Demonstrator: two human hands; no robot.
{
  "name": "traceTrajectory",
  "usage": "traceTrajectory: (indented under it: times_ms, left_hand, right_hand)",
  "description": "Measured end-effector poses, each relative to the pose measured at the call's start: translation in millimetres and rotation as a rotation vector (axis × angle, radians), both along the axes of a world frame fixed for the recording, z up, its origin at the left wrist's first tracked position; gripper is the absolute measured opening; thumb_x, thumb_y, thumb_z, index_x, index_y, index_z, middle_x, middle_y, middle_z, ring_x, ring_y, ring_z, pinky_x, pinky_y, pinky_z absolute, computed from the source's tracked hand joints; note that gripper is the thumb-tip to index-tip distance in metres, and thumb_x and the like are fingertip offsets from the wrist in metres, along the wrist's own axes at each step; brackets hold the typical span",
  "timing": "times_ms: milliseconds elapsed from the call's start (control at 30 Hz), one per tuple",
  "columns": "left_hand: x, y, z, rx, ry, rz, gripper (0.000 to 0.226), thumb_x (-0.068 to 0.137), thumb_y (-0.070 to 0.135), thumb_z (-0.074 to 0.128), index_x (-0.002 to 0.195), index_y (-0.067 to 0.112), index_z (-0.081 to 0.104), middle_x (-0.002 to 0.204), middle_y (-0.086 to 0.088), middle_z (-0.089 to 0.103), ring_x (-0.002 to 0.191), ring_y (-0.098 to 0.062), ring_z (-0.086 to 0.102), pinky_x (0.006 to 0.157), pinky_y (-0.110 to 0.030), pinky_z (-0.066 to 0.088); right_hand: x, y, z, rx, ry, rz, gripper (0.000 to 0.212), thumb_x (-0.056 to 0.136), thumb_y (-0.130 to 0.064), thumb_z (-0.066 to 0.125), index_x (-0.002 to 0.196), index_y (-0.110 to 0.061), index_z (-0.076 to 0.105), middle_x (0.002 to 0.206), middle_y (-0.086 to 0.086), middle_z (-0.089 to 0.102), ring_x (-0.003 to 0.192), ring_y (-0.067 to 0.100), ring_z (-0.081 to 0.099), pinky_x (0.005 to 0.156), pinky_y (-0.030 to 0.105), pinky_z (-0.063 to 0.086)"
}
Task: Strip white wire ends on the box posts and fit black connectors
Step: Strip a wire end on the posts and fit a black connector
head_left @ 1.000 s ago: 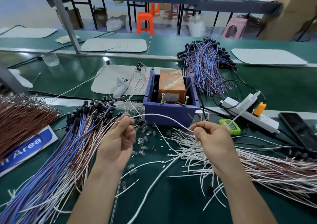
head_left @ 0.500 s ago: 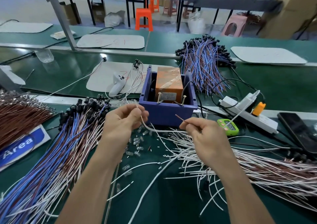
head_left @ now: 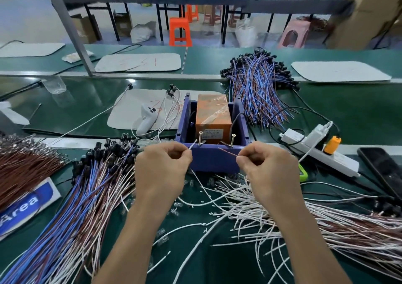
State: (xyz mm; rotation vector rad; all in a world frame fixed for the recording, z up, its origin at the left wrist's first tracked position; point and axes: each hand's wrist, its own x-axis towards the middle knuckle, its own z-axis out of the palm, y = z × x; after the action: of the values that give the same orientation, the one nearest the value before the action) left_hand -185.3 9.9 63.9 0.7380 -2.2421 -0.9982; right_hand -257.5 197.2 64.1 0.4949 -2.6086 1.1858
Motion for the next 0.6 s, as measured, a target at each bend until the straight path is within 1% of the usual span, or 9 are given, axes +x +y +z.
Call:
traceTrajectory:
  times_ms: [33, 100, 167, 233, 267, 367, 433, 533, 600]
  left_hand:
    - [-1, 0, 0, -0.007, -0.011, 0.023, 0.026, 0.079, 0.031, 0.084, 0.061, 0.041, 0.069, 0.063, 0.036, 0.063, 0.065, 0.011, 0.064, 0.055, -0.005, 0.045]
    - [-4, 1, 0, 0.000, -0.028, 0.051, 0.026, 0.079, 0.033, 0.083, 0.060, 0.041, 0.068, 0.064, 0.037, 0.063, 0.066, 0.011, 0.063, 0.055, -0.005, 0.042]
    - [-6, 3, 0, 0.018, -0.031, 0.049, 0.025, 0.079, 0.032, 0.083, 0.059, 0.039, 0.069, 0.061, 0.032, 0.064, 0.066, 0.009, 0.063, 0.054, -0.005, 0.042]
    - [-9, 5, 0, 0.022, -0.036, 0.052, 0.024, 0.079, 0.031, 0.083, 0.060, 0.037, 0.070, 0.056, 0.024, 0.065, 0.065, 0.008, 0.064, 0.054, -0.006, 0.043]
    - [-10, 7, 0, 0.023, -0.037, 0.058, 0.024, 0.080, 0.031, 0.082, 0.060, 0.037, 0.070, 0.054, 0.023, 0.064, 0.065, 0.008, 0.063, 0.054, -0.007, 0.043]
    - [-14, 9, 0, 0.034, -0.040, 0.063, 0.022, 0.080, 0.032, 0.081, 0.061, 0.035, 0.071, 0.052, 0.022, 0.063, 0.064, 0.010, 0.063, 0.051, -0.005, 0.042]
    - [-15, 11, 0, 0.028, -0.039, 0.049, 0.019, 0.081, 0.032, 0.081, 0.064, 0.033, 0.073, 0.054, 0.021, 0.064, 0.059, 0.004, 0.064, 0.053, -0.006, 0.043]
    - [-16, 14, 0, 0.021, -0.030, 0.037, 0.014, 0.082, 0.032, 0.081, 0.069, 0.030, 0.077, 0.058, 0.018, 0.066, 0.059, 0.000, 0.064, 0.064, -0.023, 0.054]
    - [-15, 15, 1, 0.025, -0.027, 0.035, 0.013, 0.082, 0.032, 0.080, 0.069, 0.030, 0.077, 0.059, 0.018, 0.066, 0.059, 0.000, 0.064, 0.065, -0.024, 0.054]
  right_hand:
    - [-2, 0, 0, 0.003, -0.001, -0.002, 0.016, 0.080, -0.021, 0.083, 0.073, -0.030, 0.072, 0.067, -0.024, 0.066, 0.065, 0.001, 0.063, 0.058, 0.018, 0.048]
    - [-6, 1, 0, 0.007, -0.008, -0.008, 0.014, 0.079, -0.022, 0.083, 0.073, -0.031, 0.073, 0.060, -0.020, 0.065, 0.061, 0.003, 0.062, 0.059, 0.023, 0.050]
    - [-9, 2, 0, 0.014, -0.009, -0.019, 0.014, 0.079, -0.023, 0.083, 0.072, -0.031, 0.074, 0.058, -0.019, 0.065, 0.059, 0.003, 0.062, 0.058, 0.025, 0.051]
    - [-12, 2, 0, 0.010, -0.010, -0.021, 0.014, 0.078, -0.023, 0.083, 0.071, -0.031, 0.075, 0.058, -0.019, 0.065, 0.058, 0.004, 0.062, 0.056, 0.023, 0.049]
    - [-13, 2, 0, 0.010, -0.009, -0.020, 0.014, 0.078, -0.023, 0.084, 0.071, -0.031, 0.075, 0.058, -0.020, 0.065, 0.058, 0.004, 0.062, 0.055, 0.021, 0.047]
    - [-14, 0, -1, 0.009, -0.023, -0.014, 0.013, 0.078, -0.025, 0.083, 0.070, -0.031, 0.075, 0.060, -0.022, 0.065, 0.059, 0.005, 0.062, 0.054, 0.022, 0.046]
    - [-14, 0, -1, 0.002, -0.030, -0.016, 0.013, 0.078, -0.026, 0.083, 0.070, -0.031, 0.075, 0.062, -0.025, 0.065, 0.059, 0.004, 0.062, 0.053, 0.021, 0.045]
    - [-16, 1, -3, -0.005, -0.027, -0.020, 0.013, 0.078, -0.026, 0.081, 0.068, -0.031, 0.074, 0.061, -0.024, 0.065, 0.058, 0.004, 0.061, 0.052, 0.021, 0.042]
    - [-17, 2, -4, -0.009, -0.027, -0.019, 0.015, 0.079, -0.026, 0.081, 0.068, -0.031, 0.073, 0.061, -0.023, 0.065, 0.057, 0.004, 0.061, 0.052, 0.019, 0.041]
